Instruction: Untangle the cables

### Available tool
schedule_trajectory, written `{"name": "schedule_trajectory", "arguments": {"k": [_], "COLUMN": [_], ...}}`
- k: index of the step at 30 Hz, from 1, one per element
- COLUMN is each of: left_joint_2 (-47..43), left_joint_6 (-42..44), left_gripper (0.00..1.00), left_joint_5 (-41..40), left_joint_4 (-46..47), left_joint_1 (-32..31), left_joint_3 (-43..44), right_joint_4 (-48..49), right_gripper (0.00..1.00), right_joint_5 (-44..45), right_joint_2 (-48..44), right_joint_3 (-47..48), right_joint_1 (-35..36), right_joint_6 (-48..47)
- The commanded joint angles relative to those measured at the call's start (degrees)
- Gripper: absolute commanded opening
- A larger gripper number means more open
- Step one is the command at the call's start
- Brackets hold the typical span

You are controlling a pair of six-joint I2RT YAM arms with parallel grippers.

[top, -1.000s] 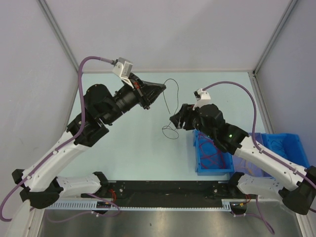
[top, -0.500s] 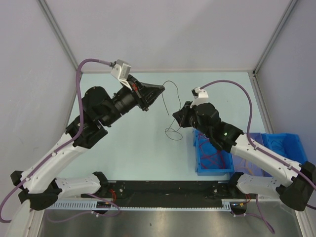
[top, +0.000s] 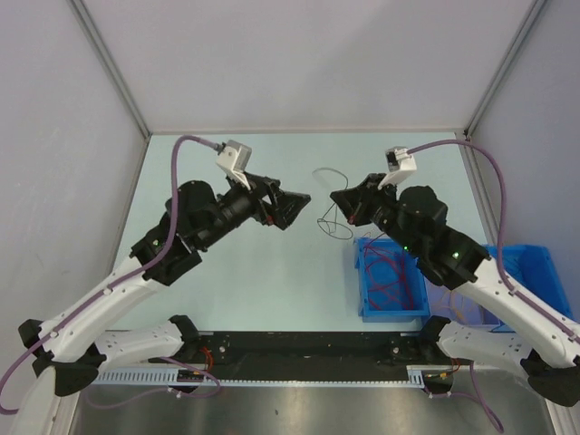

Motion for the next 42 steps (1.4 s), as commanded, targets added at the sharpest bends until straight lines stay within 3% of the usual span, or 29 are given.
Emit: {"name": "schedule_trajectory", "arguments": {"k": [1,8,23,42], "left_joint_2": [-3.74,-4.72,-1.38,-1.03], "left_joint_6": [-2.15,-2.51,-3.65,-7.07], "left_gripper": [1.00,0.96,0.84,0.86], "left_joint_5": [-3.25,-4.75,8.61,10.01], "left_joint_4": [-1.11,0.47,16.90,25.34], "left_joint_1": [0.38,0.47,0.47,0.30], "left_joint_3": [-8.36,-17.25,-30.78,-32.02], "right_joint_4": [-2.30,-2.57,-5.29,-5.30], "right_gripper": [0.00,0.00,0.00,0.00], "right_joint_5": [0.03,-5.24,-5.16,-4.81], "right_joint_2": [-2.57,-2.66,-2.14,-2.05], "right_joint_3": [5.52,10.00,14.40,14.93], "right_joint_1": [0.34,0.25,0.07,0.07], "right_joint_6": [-1.28,-1.54,-1.71,-0.75]}}
